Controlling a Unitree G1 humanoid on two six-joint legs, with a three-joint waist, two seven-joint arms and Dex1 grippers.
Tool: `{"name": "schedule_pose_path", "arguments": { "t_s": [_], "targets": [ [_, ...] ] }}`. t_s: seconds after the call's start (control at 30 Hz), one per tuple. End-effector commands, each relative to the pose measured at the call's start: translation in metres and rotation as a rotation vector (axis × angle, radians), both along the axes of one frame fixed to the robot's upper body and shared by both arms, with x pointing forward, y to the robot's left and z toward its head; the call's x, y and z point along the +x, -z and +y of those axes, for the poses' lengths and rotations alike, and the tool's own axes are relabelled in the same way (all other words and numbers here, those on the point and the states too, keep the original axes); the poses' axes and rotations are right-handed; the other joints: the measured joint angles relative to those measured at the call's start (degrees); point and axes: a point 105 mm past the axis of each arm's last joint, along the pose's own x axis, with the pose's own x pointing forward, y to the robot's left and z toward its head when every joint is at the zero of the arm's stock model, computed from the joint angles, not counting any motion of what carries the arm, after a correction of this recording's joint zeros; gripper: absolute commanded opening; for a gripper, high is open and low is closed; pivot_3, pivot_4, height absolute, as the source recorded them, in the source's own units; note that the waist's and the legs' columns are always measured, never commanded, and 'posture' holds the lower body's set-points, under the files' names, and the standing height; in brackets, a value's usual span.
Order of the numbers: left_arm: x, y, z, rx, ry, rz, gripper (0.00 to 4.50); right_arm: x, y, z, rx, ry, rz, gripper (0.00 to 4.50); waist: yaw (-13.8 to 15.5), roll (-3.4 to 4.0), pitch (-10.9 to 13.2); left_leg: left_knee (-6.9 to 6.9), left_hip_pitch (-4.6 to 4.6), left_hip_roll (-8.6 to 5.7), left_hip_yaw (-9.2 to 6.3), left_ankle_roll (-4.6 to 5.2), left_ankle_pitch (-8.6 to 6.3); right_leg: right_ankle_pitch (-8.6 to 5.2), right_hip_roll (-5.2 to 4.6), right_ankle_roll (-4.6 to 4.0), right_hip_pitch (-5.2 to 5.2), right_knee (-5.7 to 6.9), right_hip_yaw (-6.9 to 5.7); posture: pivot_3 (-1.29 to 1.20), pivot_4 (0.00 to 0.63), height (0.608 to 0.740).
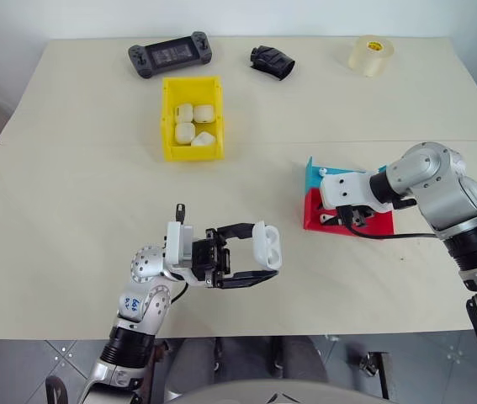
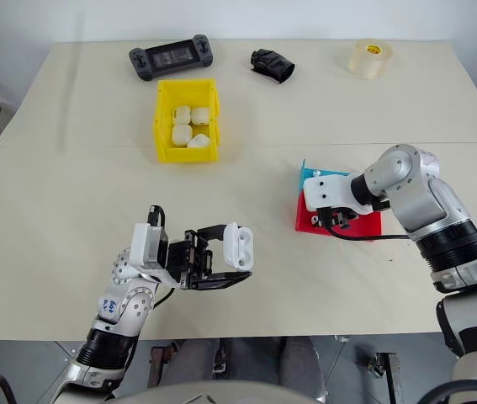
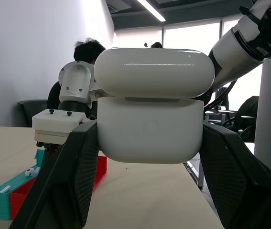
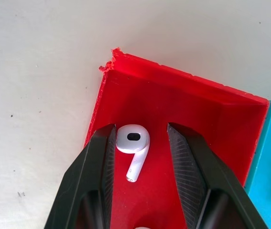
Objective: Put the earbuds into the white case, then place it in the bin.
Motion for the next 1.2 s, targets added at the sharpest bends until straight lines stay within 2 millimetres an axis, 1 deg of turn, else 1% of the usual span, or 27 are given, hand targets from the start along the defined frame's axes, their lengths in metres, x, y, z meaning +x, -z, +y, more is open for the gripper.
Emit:
{"name": "schedule_pose_path", "arguments": {
  "t_s": [0.03, 0.2, 0.3, 0.33, 0.37, 0.6, 0.67, 0.8, 0.9, 1.03, 1.07, 1.1, 1.2],
  "targets": [
    [-0.007, -0.009, 0.0, -0.02, 0.004, -0.048, 2.78, 0.001, 0.001, -0.004, -0.018, 0.006, 0.006, 1.75, 0.01, 0.0, 0.0, 0.0, 0.0, 0.0, 0.0, 0.0, 0.0, 0.0, 0.0, 0.0, 0.0, 0.0, 0.0, 0.0, 0.15, 0.74],
    [-0.007, -0.009, 0.001, -0.019, 0.003, -0.049, 2.78, -0.002, 0.003, -0.006, -0.029, 0.005, 0.022, 1.75, 0.04, 0.0, 0.0, 0.02, 0.0, 0.0, -0.01, 0.0, 0.0, 0.0, 0.0, 0.0, 0.02, 0.0, -0.01, 0.0, 0.15, 0.74],
    [-0.007, -0.009, 0.0, -0.019, 0.006, -0.048, 2.78, -0.003, 0.004, -0.007, -0.031, 0.0, 0.031, 1.17, 0.0, 0.0, 0.0, 0.02, 0.0, 0.0, -0.01, 0.0, 0.0, 0.0, 0.0, 0.0, 0.02, 0.0, -0.02, 0.0, 0.15, 0.74],
    [-0.007, -0.009, 0.0, -0.019, 0.006, -0.048, 2.78, -0.003, 0.004, -0.006, -0.03, 0.0, 0.031, 0.81, -0.02, 0.0, 0.0, 0.03, 0.0, 0.0, -0.01, 0.0, 0.0, 0.0, 0.0, 0.0, 0.02, 0.0, -0.02, 0.0, 0.15, 0.74],
    [-0.007, -0.009, 0.0, -0.019, 0.007, -0.048, 2.78, -0.003, 0.004, -0.006, -0.031, -0.001, 0.031, 0.55, -0.02, 0.0, 0.0, 0.03, 0.0, 0.0, -0.01, 0.0, 0.0, 0.0, 0.0, 0.0, 0.02, 0.0, -0.01, 0.0, 0.15, 0.74],
    [-0.006, -0.009, 0.0, -0.017, 0.008, -0.049, 2.78, -0.005, 0.001, -0.003, -0.013, -0.005, 0.028, 0.5, 0.0, 0.0, 0.0, 0.04, 0.0, 0.0, -0.04, 0.0, 0.0, 0.0, 0.0, 0.0, 0.02, 0.02, -0.01, 0.0, 0.15, 0.74],
    [-0.005, -0.009, 0.0, -0.017, 0.005, -0.052, 2.78, -0.007, -0.005, -0.001, 0.02, -0.016, 0.02, 0.5, 0.0, 0.0, 0.0, 0.04, 0.0, 0.0, -0.04, 0.0, 0.0, 0.0, 0.0, 0.0, 0.02, 0.02, -0.01, 0.0, 0.15, 0.74],
    [-0.004, -0.01, 0.002, -0.017, 0.003, -0.056, 2.78, -0.021, -0.024, 0.005, 0.151, -0.045, 0.025, 0.5, 0.06, 0.0, 0.0, 0.07, -0.1, 0.0, -0.1, 0.0, 0.0, 0.0, -0.01, 0.0, -0.03, 0.01, -0.05, 0.0, 0.15, 0.74],
    [-0.003, -0.01, 0.003, -0.008, 0.019, -0.057, 2.78, -0.038, -0.045, -0.001, 0.338, -0.019, 0.004, 0.5, 0.28, 0.02, 0.01, 0.18, -0.32, -0.01, -0.23, 0.0, 0.0, 0.01, -0.01, 0.01, -0.12, 0.0, -0.15, 0.0, 0.15, 0.74],
    [0.001, -0.012, 0.004, -0.02, 0.025, -0.043, 2.78, -0.056, -0.059, 0.002, 0.559, 0.025, -0.01, 0.5, 0.29, 0.01, 0.01, 0.2, -0.39, -0.02, -0.39, 0.01, -0.01, 0.04, -0.02, 0.04, -0.04, -0.08, -0.31, 0.0, 0.15, 0.74],
    [0.002, -0.012, 0.004, -0.024, 0.026, -0.039, 2.78, -0.061, -0.063, 0.005, 0.627, 0.03, -0.016, 0.5, 0.27, 0.01, 0.01, 0.2, -0.38, -0.02, -0.4, 0.01, -0.01, 0.04, -0.01, 0.04, -0.03, -0.08, -0.32, 0.0, 0.15, 0.74],
    [0.004, -0.014, 0.004, -0.035, 0.03, -0.028, 2.78, -0.066, -0.07, 0.01, 0.757, 0.043, -0.024, 0.5, 0.26, 0.01, 0.01, 0.2, -0.37, -0.01, -0.4, 0.01, -0.01, 0.04, -0.01, 0.04, -0.03, -0.07, -0.32, 0.0, 0.15, 0.74],
    [0.006, -0.014, 0.004, -0.032, 0.062, 0.006, 2.78, -0.083, -0.085, 0.021, 1.055, 0.049, -0.036, 0.5, 0.2, 0.03, 0.01, 0.19, -0.34, 0.01, -0.41, 0.0, -0.01, 0.05, 0.01, 0.02, -0.02, 0.01, -0.34, 0.0, 0.15, 0.74]
  ]
}}
